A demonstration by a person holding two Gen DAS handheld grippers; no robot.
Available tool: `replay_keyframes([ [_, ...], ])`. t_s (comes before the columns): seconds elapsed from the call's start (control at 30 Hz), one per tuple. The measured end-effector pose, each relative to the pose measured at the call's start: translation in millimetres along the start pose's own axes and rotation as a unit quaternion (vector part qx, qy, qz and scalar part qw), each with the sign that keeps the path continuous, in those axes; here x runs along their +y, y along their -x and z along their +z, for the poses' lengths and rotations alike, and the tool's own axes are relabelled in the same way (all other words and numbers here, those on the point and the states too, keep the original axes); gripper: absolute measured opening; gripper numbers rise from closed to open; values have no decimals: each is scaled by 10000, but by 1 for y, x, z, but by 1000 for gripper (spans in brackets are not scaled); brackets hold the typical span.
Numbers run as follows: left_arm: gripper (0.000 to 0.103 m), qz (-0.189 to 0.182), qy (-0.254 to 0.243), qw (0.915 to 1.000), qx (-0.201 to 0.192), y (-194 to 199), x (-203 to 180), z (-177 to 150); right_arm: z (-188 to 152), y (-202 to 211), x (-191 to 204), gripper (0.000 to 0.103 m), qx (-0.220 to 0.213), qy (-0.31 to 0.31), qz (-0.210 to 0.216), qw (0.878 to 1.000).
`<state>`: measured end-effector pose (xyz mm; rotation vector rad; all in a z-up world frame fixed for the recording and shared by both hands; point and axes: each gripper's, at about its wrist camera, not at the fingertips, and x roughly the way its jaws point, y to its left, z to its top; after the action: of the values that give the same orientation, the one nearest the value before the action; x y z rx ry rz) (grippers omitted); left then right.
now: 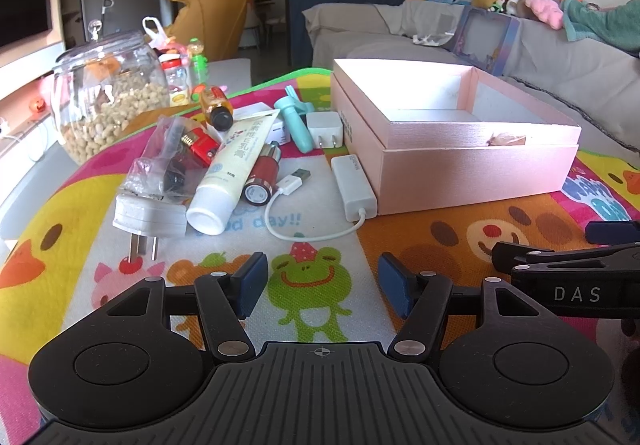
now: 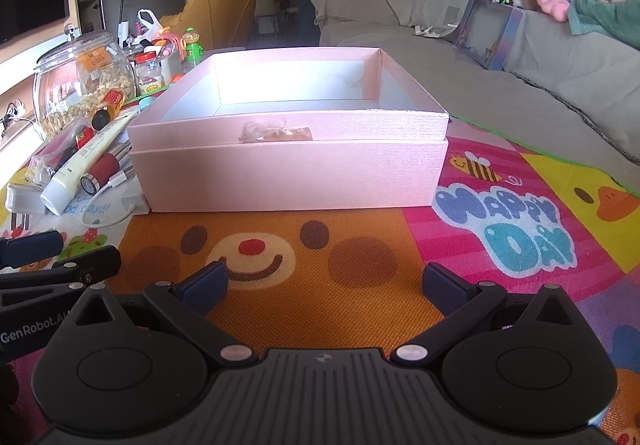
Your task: Organize rigid objects
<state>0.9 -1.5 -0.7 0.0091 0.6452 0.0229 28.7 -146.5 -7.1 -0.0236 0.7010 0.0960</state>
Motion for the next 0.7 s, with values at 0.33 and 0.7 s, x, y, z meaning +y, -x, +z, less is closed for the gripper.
replay_keyframes([
  [0.33, 65, -42, 33, 10000, 6, 0, 1, 0, 5, -1, -4, 103, 203, 97, 152, 9996],
  [0.7, 63, -246, 510, 9963, -650, 42, 72, 25, 2, 7, -4, 103, 394, 321, 311, 9982],
])
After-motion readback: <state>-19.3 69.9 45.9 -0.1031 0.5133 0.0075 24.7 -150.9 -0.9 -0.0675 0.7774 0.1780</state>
